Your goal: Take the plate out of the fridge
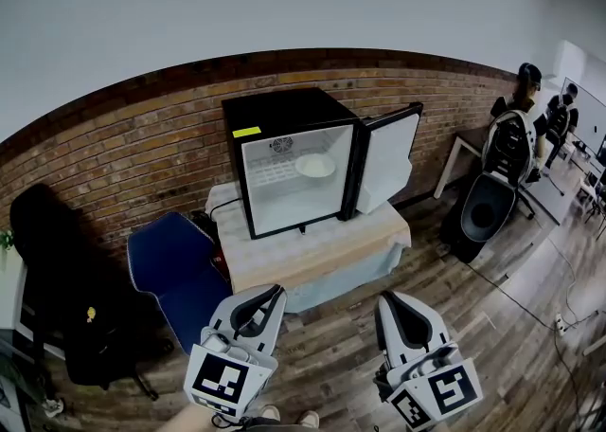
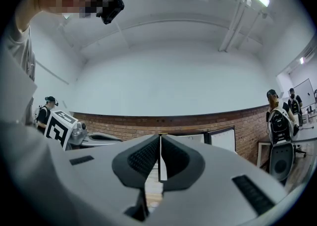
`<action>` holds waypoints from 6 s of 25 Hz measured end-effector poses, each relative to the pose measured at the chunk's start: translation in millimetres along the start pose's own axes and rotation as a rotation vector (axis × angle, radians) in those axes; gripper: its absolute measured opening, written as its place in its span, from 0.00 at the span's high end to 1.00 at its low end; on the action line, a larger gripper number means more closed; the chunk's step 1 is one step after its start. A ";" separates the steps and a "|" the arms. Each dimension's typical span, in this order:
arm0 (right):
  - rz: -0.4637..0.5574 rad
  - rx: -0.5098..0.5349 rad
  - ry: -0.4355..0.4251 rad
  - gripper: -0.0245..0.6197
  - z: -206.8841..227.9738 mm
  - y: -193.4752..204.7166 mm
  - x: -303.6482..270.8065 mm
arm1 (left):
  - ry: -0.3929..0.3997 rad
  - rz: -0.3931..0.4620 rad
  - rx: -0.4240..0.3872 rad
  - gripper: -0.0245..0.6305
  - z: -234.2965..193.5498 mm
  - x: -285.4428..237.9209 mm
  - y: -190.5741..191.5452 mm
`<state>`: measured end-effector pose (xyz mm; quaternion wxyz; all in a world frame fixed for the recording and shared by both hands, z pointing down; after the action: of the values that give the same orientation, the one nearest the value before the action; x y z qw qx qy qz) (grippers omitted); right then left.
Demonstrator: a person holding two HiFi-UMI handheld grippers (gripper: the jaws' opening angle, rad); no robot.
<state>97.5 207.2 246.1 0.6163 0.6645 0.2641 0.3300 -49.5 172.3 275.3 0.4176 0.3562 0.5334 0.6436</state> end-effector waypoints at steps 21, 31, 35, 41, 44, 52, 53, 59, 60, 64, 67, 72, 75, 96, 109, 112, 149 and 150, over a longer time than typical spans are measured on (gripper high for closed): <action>-0.008 -0.022 -0.008 0.91 26.0 20.8 -14.9 | -0.024 -0.018 0.004 0.92 -1.3 -25.5 17.3; -0.023 -0.013 0.008 0.91 68.0 30.0 -62.5 | -0.027 -0.036 -0.003 0.92 -29.7 -85.8 34.3; -0.038 -0.018 0.000 0.91 87.2 39.8 -89.0 | -0.028 -0.041 0.003 0.92 -41.5 -115.1 42.1; -0.051 -0.026 -0.002 0.91 117.2 49.6 -130.0 | -0.030 -0.053 0.007 0.92 -61.4 -158.6 49.7; -0.065 -0.018 0.003 0.91 131.1 52.3 -151.0 | -0.029 -0.060 0.007 0.92 -73.4 -181.0 53.2; -0.096 -0.024 0.014 0.91 165.4 59.7 -207.7 | 0.004 -0.049 -0.005 0.92 -101.1 -240.3 57.4; -0.098 -0.024 0.018 0.91 169.6 60.0 -214.7 | 0.008 -0.053 0.001 0.92 -104.3 -247.2 58.1; -0.110 -0.023 0.044 0.91 193.4 64.0 -257.5 | 0.034 -0.060 0.020 0.92 -128.1 -288.7 63.8; -0.112 -0.024 0.047 0.91 196.8 65.7 -264.4 | 0.040 -0.059 0.019 0.92 -131.9 -295.3 65.2; -0.124 -0.028 0.062 0.91 209.1 73.2 -289.2 | 0.068 -0.064 0.024 0.92 -142.1 -318.8 71.9; -0.132 -0.031 0.071 0.91 217.3 79.5 -305.0 | 0.085 -0.062 0.019 0.92 -147.8 -334.4 77.2; -0.141 -0.042 0.086 0.91 230.6 87.3 -320.4 | 0.101 -0.060 0.007 0.92 -153.9 -353.7 81.8; -0.152 -0.044 0.089 0.91 237.3 89.8 -324.2 | 0.098 -0.073 0.029 0.92 -154.6 -359.7 82.4; -0.119 -0.234 0.041 0.87 298.3 109.8 -345.9 | 0.037 -0.095 0.013 0.92 -138.8 -403.1 89.1; -0.139 -0.525 0.142 0.67 358.7 193.2 -373.6 | 0.017 -0.121 0.007 0.92 -140.4 -441.6 107.5; -0.160 -0.580 0.153 0.67 364.1 213.4 -376.5 | 0.020 -0.142 0.003 0.92 -140.4 -449.0 118.1; -0.072 -1.089 0.174 0.81 366.9 300.5 -417.6 | 0.040 -0.269 0.030 0.92 -135.8 -459.2 171.8; -0.055 -1.121 0.181 0.82 367.3 301.0 -417.3 | 0.040 -0.271 0.032 0.92 -136.0 -458.2 172.0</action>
<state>93.1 -376.2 489.5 0.8581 0.1976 0.1178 0.4592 -17.4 -315.1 414.5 0.4844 0.2747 0.5948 0.5797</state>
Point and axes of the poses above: the fingertips, and each gripper's own axes: x backward along the fingers, z to its right, y out of its underside, the point moved 1 cm from there along x, backward along the fingers, and after that the axes turned 14 degrees about -y, right-handed, at the moved point
